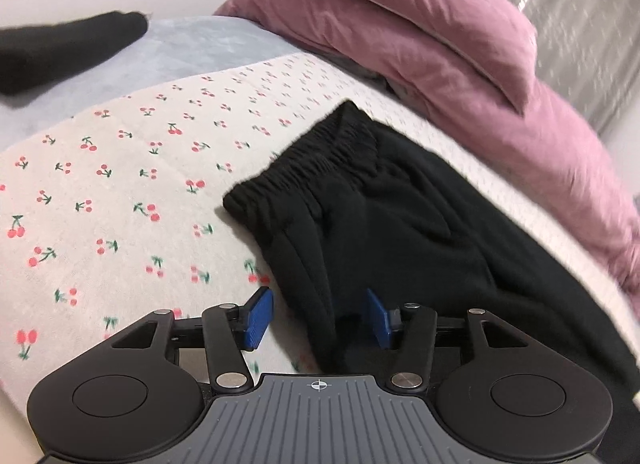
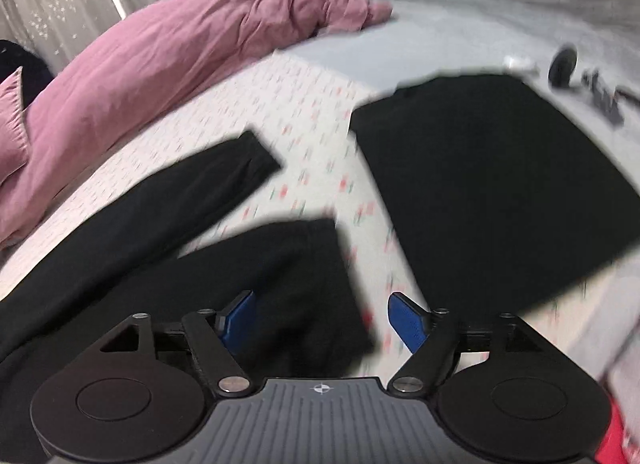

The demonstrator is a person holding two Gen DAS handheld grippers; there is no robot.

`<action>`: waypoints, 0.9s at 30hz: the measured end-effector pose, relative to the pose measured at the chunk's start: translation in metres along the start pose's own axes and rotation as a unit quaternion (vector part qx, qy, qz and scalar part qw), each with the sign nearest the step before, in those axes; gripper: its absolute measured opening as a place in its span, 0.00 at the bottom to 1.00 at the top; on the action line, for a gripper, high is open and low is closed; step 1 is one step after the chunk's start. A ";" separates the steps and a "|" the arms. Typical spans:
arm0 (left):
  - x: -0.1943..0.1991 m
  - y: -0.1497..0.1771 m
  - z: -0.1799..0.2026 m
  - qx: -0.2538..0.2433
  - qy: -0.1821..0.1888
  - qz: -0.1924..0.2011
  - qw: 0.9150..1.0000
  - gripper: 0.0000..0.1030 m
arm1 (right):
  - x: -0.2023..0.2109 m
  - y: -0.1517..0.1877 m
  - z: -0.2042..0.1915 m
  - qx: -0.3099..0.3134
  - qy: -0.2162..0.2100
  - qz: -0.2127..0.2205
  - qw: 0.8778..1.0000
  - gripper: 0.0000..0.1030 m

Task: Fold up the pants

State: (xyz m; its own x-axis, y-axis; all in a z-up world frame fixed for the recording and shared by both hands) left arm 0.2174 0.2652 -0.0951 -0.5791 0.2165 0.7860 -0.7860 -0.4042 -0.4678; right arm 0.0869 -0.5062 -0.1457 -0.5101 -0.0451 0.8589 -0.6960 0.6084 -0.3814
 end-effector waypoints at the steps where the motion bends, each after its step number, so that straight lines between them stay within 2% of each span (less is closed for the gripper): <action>1: -0.001 -0.004 -0.002 0.006 0.006 0.003 1.000 0.49 | -0.003 0.007 0.000 -0.002 -0.006 -0.013 1.000 0.73; 4: -0.008 -0.018 -0.010 0.033 0.025 0.014 0.999 0.48 | -0.016 0.027 0.004 -0.021 -0.021 -0.043 0.999 0.72; 6: -0.015 -0.025 -0.017 0.062 0.041 0.014 0.997 0.44 | -0.018 0.029 0.004 -0.027 -0.023 -0.028 0.999 0.72; 7: -0.018 -0.029 -0.019 0.072 0.049 0.018 0.996 0.44 | -0.018 0.029 0.003 -0.031 -0.023 -0.019 0.999 0.68; 8: -0.019 -0.031 -0.020 0.076 0.052 0.021 0.996 0.42 | -0.016 0.029 0.001 -0.031 -0.026 -0.013 0.999 0.52; 9: -0.021 -0.033 -0.020 0.076 0.049 0.021 0.996 0.27 | -0.018 0.029 -0.005 -0.025 -0.040 -0.011 0.999 0.39; 10: -0.024 -0.034 -0.020 0.072 0.040 0.016 0.996 0.19 | -0.020 0.030 -0.009 -0.023 -0.061 -0.018 0.998 0.07; 11: -0.024 -0.033 -0.019 0.067 0.034 0.016 0.997 0.17 | -0.020 0.030 -0.010 -0.029 -0.071 -0.019 0.997 0.05; 13: -0.019 -0.031 -0.019 0.064 0.019 0.021 0.998 0.10 | -0.012 0.029 -0.010 -0.032 -0.059 0.001 0.998 0.03; 15: -0.009 -0.029 -0.022 0.063 -0.002 0.030 0.998 0.09 | 0.003 0.028 -0.006 -0.039 -0.055 0.024 0.997 0.03; 18: 0.007 -0.025 -0.028 0.072 -0.015 0.030 0.997 0.09 | 0.025 0.026 0.003 -0.049 -0.064 0.043 0.996 0.02; 24: 0.025 -0.008 -0.024 0.012 -0.081 0.018 0.996 0.10 | 0.004 0.033 0.007 -0.037 -0.019 0.010 0.999 0.01; 27: 0.017 0.000 -0.027 -0.007 -0.110 -0.007 0.994 0.11 | -0.014 0.038 0.013 -0.040 0.005 -0.007 0.999 0.00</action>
State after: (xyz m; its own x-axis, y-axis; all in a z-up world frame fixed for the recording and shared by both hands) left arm 0.2016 0.2927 -0.0924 -0.5085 0.0211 0.8608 -0.7970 -0.3900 -0.4612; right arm 0.0613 -0.4922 -0.1770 -0.4951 -0.0475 0.8675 -0.6608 0.6689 -0.3405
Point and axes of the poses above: each gripper's, at about its wrist camera, not at the fingertips, and x roughly against the way its jaws point, z to its right, y to its underside, the point moved 8 cm from there along -x, roughly the way its jaws point, and after that the axes turned 15 degrees about -z, right-handed, at the moved point
